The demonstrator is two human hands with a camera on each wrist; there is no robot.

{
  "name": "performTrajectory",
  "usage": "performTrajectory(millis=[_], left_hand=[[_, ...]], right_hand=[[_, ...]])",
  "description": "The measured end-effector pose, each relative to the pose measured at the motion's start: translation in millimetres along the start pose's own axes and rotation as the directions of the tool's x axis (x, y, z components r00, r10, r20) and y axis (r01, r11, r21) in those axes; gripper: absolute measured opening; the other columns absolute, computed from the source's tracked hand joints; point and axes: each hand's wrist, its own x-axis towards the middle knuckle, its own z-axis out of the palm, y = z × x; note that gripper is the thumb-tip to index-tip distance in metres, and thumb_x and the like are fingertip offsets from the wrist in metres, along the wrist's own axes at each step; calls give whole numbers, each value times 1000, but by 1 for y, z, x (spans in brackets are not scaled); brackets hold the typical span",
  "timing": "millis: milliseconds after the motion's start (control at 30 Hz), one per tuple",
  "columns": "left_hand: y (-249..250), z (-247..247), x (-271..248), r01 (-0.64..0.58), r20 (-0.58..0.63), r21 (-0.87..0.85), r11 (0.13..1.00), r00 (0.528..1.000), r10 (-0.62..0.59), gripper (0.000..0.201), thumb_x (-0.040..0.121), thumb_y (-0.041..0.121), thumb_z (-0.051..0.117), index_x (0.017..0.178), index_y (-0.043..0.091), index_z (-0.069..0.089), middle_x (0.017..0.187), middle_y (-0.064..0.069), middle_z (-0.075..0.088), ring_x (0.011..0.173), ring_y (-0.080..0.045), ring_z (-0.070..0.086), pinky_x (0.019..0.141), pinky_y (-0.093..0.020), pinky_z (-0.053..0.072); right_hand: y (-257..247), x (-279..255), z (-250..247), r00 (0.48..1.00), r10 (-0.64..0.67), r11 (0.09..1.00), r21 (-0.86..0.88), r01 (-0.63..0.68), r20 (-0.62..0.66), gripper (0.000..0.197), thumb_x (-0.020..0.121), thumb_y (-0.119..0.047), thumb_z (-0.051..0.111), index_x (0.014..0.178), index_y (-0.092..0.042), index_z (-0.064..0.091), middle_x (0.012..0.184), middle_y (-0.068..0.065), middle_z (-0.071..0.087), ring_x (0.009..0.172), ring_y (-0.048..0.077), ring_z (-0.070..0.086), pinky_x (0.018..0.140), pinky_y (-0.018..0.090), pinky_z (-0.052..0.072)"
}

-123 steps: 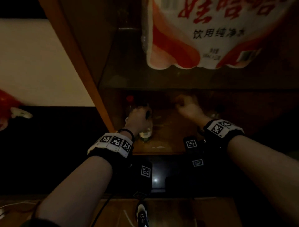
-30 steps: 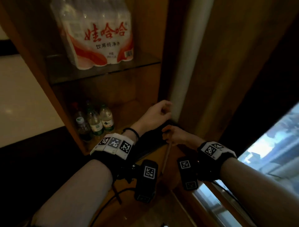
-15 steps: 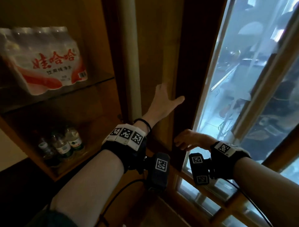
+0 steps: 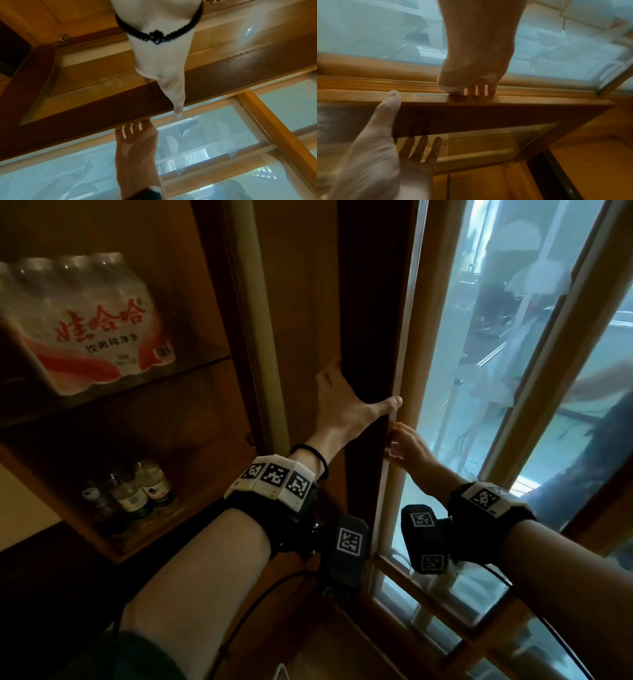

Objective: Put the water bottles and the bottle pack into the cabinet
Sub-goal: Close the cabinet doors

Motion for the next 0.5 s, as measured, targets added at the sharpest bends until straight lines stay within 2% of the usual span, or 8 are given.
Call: performTrajectory(millis=[67, 133, 200, 300, 400, 467, 500], left_hand=[[2, 1, -5, 16, -3, 13, 1000, 1000, -16, 116, 54, 54, 86, 146, 19, 26, 143, -5, 31, 132, -22, 30, 108, -33, 37], [5, 1, -9, 34, -27, 17, 999, 999, -34, 115, 55, 53, 86, 146, 16, 26, 143, -7, 31, 133, -23, 31, 109, -38, 40], [4, -1, -13, 40, -53, 12, 999, 998, -40, 114, 56, 52, 87, 145, 16, 26, 142, -8, 31, 133, -24, 33, 108, -42, 43], [1, -9, -21, 65, -83, -28, 998, 994, -67, 116, 54, 53, 87, 145, 19, 24, 142, -7, 29, 134, -25, 33, 107, -42, 43], [-3, -20, -31, 62, -132, -47, 997, 989, -68, 121, 40, 71, 83, 140, 29, 30, 140, -3, 40, 132, -23, 42, 105, -43, 47], [-11, -29, -35, 60, -175, -35, 998, 982, -66, 120, 34, 78, 80, 135, 32, 35, 135, -1, 48, 126, -22, 50, 98, -44, 52], [-11, -37, -40, 67, -177, -33, 997, 982, -72, 115, 37, 73, 82, 133, 33, 34, 134, -1, 46, 125, -22, 51, 97, -44, 53]], right_hand=[[-1, 10, 5, 992, 105, 990, 103, -98, -68, 26, 98, -22, 36, 89, -14, 59, 92, 3, 62, 87, 19, 60, 83, 29, 48], [-5, 12, 8, 983, 165, 982, 109, -157, -74, 29, 100, -28, 35, 85, -22, 59, 89, 0, 62, 81, 16, 59, 77, 27, 47], [-5, 10, 7, 985, 175, 982, 69, -174, -2, 27, 99, -35, 38, 88, -24, 61, 90, -1, 62, 79, 16, 60, 74, 27, 47], [-2, 6, 10, 983, 166, 986, -4, -166, 73, 34, 94, -52, 43, 96, -26, 63, 97, 1, 66, 88, 19, 63, 82, 33, 49], [-4, -1, 25, 981, 158, 985, -88, -149, 112, 42, 91, -60, 40, 101, -26, 64, 97, 0, 66, 88, 17, 65, 77, 32, 52], [-4, -6, 36, 961, 164, 983, -124, -139, 224, 41, 89, -65, 39, 99, -35, 65, 101, -1, 69, 96, 17, 66, 86, 37, 52], [-2, -9, 42, 940, 163, 983, -125, -131, 300, 42, 86, -69, 40, 101, -39, 65, 107, -1, 70, 103, 18, 66, 94, 42, 49]])
